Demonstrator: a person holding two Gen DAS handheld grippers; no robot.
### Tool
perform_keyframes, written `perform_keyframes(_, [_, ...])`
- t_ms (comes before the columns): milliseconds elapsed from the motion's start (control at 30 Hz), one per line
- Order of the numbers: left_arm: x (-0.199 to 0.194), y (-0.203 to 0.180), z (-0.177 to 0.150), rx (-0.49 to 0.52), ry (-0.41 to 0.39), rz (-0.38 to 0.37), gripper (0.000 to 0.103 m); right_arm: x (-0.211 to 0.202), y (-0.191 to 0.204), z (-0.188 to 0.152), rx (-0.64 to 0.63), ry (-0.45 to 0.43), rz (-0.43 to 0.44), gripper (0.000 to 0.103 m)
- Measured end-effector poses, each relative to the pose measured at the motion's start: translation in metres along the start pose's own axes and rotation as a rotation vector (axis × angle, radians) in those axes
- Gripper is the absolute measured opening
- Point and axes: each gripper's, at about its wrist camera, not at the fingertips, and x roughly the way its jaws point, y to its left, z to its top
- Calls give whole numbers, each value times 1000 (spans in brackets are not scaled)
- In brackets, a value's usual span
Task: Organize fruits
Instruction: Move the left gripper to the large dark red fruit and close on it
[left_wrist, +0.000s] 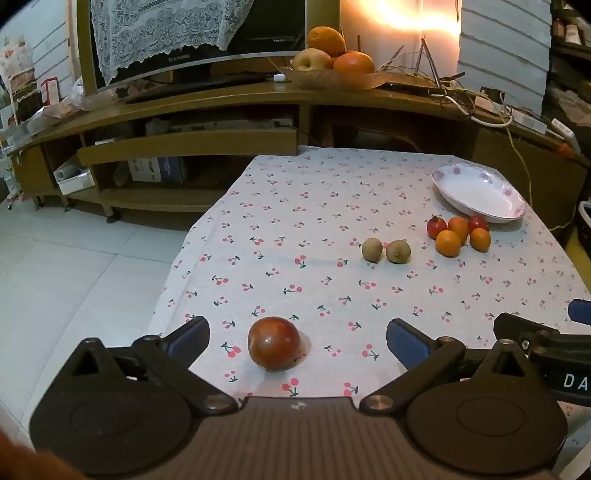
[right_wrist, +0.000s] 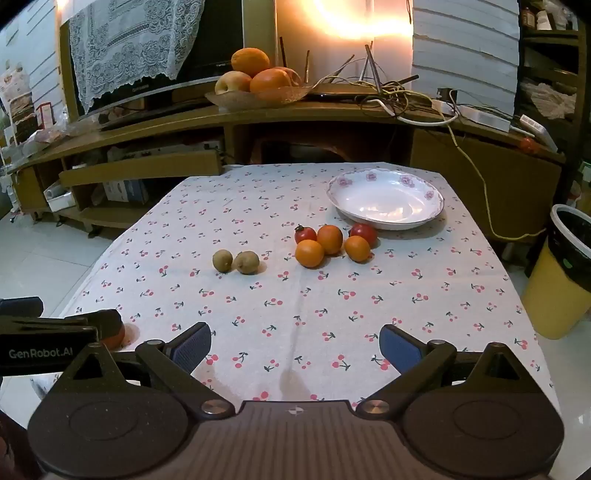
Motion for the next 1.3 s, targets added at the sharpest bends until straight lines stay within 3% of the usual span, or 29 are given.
perform_keyframes(767, [4,-2,-4,22,13,-2,103,3,4,0,-27,21,-3,97])
perform_keyframes(1300, [32,9,-12,12,69,27,102,23,1,-3,-14,53,32,97])
